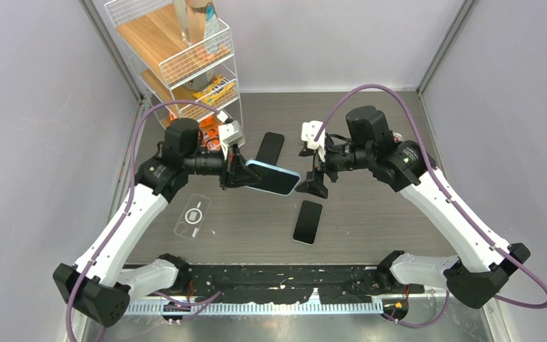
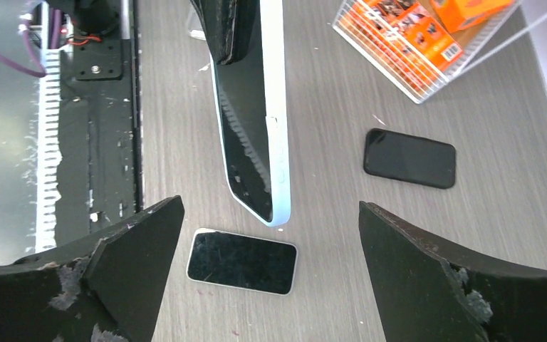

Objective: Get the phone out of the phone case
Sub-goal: Adjust the phone.

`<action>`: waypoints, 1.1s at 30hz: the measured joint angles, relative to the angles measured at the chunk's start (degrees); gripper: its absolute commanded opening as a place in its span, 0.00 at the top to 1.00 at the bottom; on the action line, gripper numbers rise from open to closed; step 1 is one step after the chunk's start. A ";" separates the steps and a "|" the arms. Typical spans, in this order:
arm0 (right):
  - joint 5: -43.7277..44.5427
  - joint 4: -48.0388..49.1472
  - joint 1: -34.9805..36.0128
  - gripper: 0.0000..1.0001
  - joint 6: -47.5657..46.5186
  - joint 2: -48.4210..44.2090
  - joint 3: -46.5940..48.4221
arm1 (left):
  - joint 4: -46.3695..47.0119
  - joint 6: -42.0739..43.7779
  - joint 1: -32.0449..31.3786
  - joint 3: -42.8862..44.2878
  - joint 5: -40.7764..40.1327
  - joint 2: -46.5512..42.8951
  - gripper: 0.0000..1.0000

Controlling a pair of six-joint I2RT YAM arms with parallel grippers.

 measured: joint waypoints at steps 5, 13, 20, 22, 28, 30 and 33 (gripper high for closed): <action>-5.11 -1.79 0.00 0.07 -0.83 2.21 0.68 | -1.22 1.73 0.00 -0.74 1.11 -3.17 0.94; -11.19 -3.82 0.00 0.25 -1.09 7.98 1.75 | -1.57 2.27 -0.68 -0.92 3.72 -5.01 0.96; -16.04 -4.44 -0.02 0.39 -0.87 10.73 3.34 | -1.64 2.58 -1.05 -1.05 4.07 -5.09 0.97; -17.25 -4.50 -0.02 0.41 -0.79 11.10 3.39 | -1.64 2.82 -1.09 -1.05 4.02 -5.09 0.97; -20.37 -4.70 0.00 0.49 -0.52 12.66 3.21 | -1.57 3.74 -1.09 -1.40 3.82 -5.14 0.98; -21.07 -4.70 0.00 0.51 -0.35 12.98 2.80 | -1.57 3.78 -1.09 -1.46 3.72 -5.14 0.98; -21.92 -4.63 0.00 0.54 -0.24 13.18 1.86 | -1.55 3.80 -1.09 -1.46 3.50 -5.14 0.98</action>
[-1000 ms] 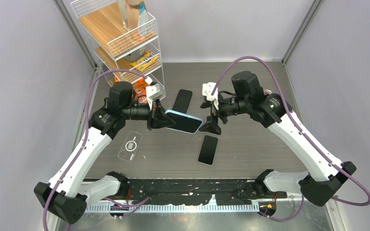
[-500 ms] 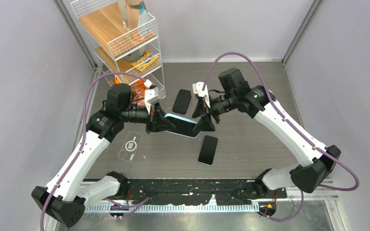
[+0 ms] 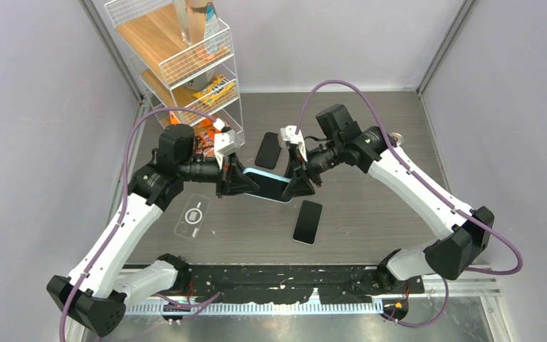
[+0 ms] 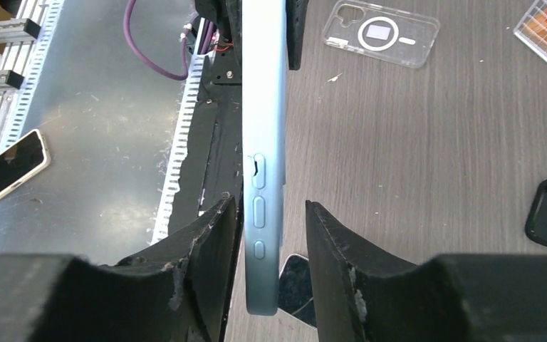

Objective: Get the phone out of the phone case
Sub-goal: Adjust the phone.

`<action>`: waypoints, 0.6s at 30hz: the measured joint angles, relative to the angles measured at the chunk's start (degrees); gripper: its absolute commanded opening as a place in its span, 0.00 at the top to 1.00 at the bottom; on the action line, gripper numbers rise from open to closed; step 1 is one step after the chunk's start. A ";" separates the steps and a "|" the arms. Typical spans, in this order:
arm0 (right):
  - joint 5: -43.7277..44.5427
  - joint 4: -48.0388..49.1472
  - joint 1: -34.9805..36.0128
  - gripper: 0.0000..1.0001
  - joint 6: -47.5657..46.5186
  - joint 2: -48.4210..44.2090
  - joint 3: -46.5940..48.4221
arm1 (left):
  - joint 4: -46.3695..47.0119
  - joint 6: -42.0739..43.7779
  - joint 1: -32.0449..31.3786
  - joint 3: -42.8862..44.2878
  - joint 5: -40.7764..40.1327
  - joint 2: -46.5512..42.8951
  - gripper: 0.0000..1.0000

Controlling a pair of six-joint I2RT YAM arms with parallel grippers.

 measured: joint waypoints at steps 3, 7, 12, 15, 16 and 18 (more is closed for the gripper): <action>-0.70 0.04 0.04 0.56 0.13 0.09 -1.07 | 0.02 0.02 0.00 0.00 -0.35 0.00 0.99; -1.11 0.09 0.28 0.63 0.35 0.20 -2.19 | 0.07 0.04 0.00 0.00 -0.76 0.00 0.99; -1.03 0.50 0.44 0.86 0.52 0.22 -2.23 | 0.28 -0.13 -0.02 0.00 -0.76 0.00 0.98; -0.33 1.14 0.50 0.94 -0.02 0.28 -2.23 | 0.44 -1.66 -0.02 -0.26 -0.92 0.00 0.93; -0.26 1.25 0.52 0.94 -0.15 0.33 -2.25 | 0.70 -1.73 0.00 -0.42 -0.98 0.00 0.89; -0.15 1.20 0.52 0.95 -0.24 0.42 -2.25 | 1.14 -1.84 0.00 -0.76 -1.01 0.00 0.76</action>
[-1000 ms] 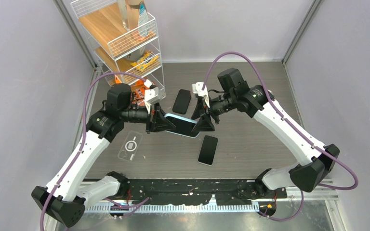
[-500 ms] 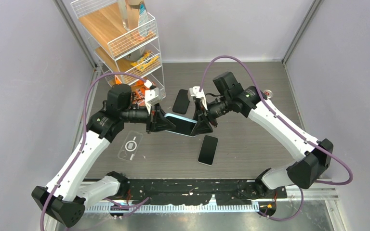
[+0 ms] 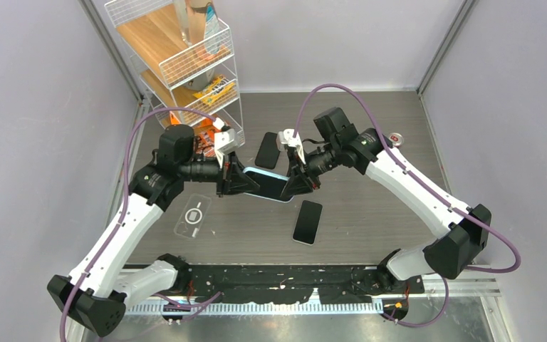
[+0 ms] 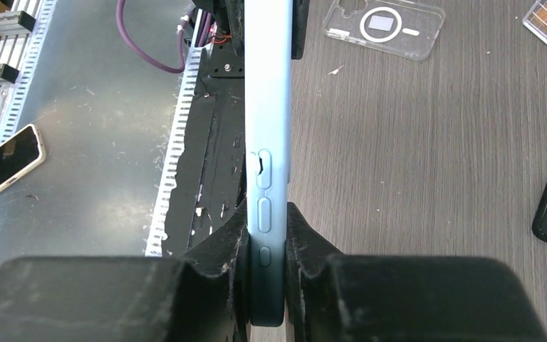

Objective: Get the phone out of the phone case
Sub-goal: Adjust the phone, then remove the phone case from the phone.

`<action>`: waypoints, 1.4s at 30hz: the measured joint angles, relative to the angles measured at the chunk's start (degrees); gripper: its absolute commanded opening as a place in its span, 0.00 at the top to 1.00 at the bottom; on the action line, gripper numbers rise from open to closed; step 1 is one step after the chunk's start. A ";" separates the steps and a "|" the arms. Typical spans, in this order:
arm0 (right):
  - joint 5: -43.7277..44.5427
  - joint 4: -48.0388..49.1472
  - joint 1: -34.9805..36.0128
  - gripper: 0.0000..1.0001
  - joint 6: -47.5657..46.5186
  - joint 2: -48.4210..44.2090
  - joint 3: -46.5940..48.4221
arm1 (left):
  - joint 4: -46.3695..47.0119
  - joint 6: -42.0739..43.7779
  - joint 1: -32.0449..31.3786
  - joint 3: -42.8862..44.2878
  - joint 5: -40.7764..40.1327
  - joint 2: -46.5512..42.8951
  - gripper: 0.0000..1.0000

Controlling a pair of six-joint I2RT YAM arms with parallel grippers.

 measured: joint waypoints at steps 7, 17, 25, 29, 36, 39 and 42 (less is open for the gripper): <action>0.92 -0.63 0.20 0.94 0.33 0.00 -0.52 | 1.60 0.37 0.00 -0.92 -0.68 -0.50 0.18; 6.05 -2.12 0.24 0.94 -0.44 -2.58 -1.84 | 3.91 -3.63 0.59 -1.03 -2.19 -1.29 0.10; 8.52 -2.51 0.24 0.95 -1.73 -5.79 -3.04 | 6.67 -9.16 0.87 -0.83 -0.26 0.87 0.25; 9.44 -2.51 0.24 0.94 -2.10 -6.45 -3.56 | 8.33 -11.43 0.90 -0.83 1.25 1.49 0.30; 10.25 -2.51 0.24 0.95 -2.56 -6.78 -4.17 | 12.07 -15.34 1.05 -0.83 4.00 2.67 0.47; 10.40 -2.47 0.24 0.95 -2.73 -6.78 -4.24 | 14.05 -17.46 1.05 -0.83 5.18 3.56 0.61; 10.67 -2.40 0.24 0.95 -2.78 -6.78 -4.66 | 16.02 -19.74 1.14 -0.83 6.43 4.66 0.76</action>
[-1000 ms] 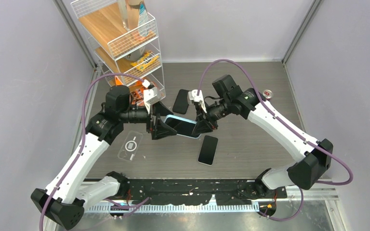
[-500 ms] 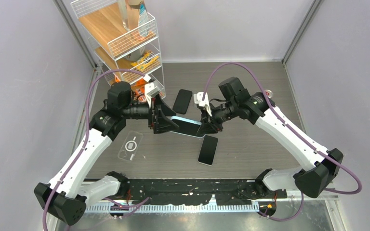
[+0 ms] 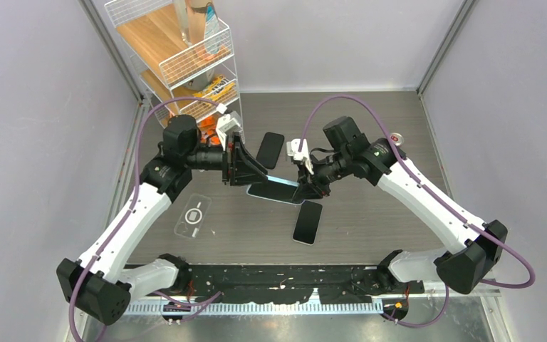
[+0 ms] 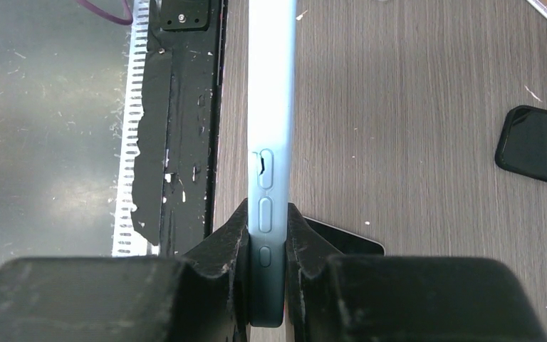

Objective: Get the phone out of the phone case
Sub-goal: Remove the phone case from the phone.

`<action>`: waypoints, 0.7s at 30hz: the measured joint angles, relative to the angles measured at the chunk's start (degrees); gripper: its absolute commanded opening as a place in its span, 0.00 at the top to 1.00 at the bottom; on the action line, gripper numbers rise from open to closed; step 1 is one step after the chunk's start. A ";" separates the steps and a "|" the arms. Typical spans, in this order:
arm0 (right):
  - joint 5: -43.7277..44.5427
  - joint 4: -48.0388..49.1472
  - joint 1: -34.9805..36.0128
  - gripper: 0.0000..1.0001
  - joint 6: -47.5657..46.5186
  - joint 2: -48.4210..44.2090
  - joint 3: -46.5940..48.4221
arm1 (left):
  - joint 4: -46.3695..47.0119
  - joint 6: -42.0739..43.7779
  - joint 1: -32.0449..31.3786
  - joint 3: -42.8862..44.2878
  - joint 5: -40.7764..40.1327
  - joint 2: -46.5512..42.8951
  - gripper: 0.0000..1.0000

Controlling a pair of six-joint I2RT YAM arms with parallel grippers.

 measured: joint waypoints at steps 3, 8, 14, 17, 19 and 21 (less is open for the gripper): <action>0.44 0.15 0.00 0.94 -0.04 -0.02 -0.68 | 1.92 -1.92 0.00 0.00 0.98 0.87 0.92; 1.46 0.59 -0.02 0.94 0.04 -1.09 -1.42 | 4.59 -4.68 0.00 -0.26 2.93 2.08 1.00; 3.43 0.11 -0.02 0.95 0.28 -1.86 -1.44 | 13.27 -11.52 0.15 -3.28 4.09 3.06 1.00; 4.37 -0.72 -0.13 0.95 0.37 -1.86 -1.44 | 18.14 -16.33 0.42 -4.96 4.83 4.37 1.00; 5.22 -1.31 -0.28 0.95 0.42 -1.88 -1.44 | 21.51 -19.56 0.48 -5.95 5.22 5.55 1.00; 6.03 -1.73 -0.39 0.94 0.39 -1.92 -1.44 | 24.39 -22.47 0.55 -6.60 5.51 6.64 1.00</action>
